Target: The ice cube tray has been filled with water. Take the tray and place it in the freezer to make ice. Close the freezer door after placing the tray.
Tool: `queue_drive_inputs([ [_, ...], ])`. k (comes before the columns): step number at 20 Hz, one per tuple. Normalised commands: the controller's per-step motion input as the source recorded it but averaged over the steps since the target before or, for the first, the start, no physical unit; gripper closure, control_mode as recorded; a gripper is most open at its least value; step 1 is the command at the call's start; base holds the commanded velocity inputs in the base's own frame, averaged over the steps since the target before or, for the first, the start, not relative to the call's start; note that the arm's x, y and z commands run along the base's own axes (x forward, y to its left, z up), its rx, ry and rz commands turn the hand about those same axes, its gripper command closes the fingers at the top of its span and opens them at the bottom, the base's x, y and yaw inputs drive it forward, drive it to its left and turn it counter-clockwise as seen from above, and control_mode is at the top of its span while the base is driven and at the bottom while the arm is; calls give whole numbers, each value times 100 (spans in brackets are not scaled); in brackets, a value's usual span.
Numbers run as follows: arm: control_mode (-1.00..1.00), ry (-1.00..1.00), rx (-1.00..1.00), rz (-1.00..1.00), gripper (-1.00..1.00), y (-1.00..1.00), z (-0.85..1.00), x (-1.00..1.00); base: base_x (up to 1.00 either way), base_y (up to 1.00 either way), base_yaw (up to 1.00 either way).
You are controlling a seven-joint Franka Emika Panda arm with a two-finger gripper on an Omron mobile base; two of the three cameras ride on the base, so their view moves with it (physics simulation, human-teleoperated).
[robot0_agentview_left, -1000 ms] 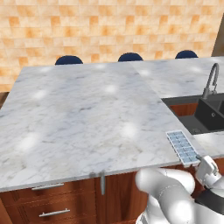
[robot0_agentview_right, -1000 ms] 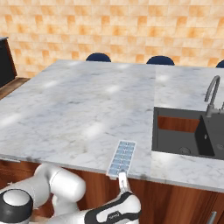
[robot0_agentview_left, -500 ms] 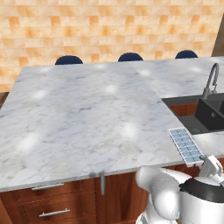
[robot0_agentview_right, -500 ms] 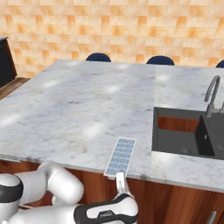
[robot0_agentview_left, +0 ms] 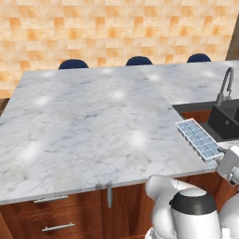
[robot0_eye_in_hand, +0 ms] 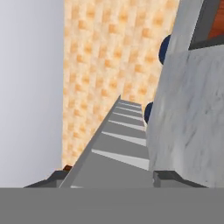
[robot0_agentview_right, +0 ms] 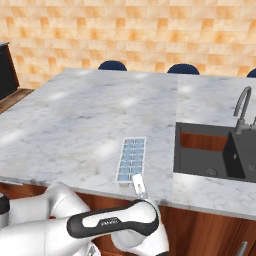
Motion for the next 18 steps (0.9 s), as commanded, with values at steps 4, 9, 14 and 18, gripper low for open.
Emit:
queue_drive_inputs([
  [4,-100,0,-6,23,100,30,76,17,0,0,0],
  [9,-100,-1,-5,28,100,41,57,31,0,0,0],
  [14,-100,-9,0,28,100,45,31,40,0,0,0],
  [18,-100,-6,6,17,100,50,5,31,0,0,0],
])
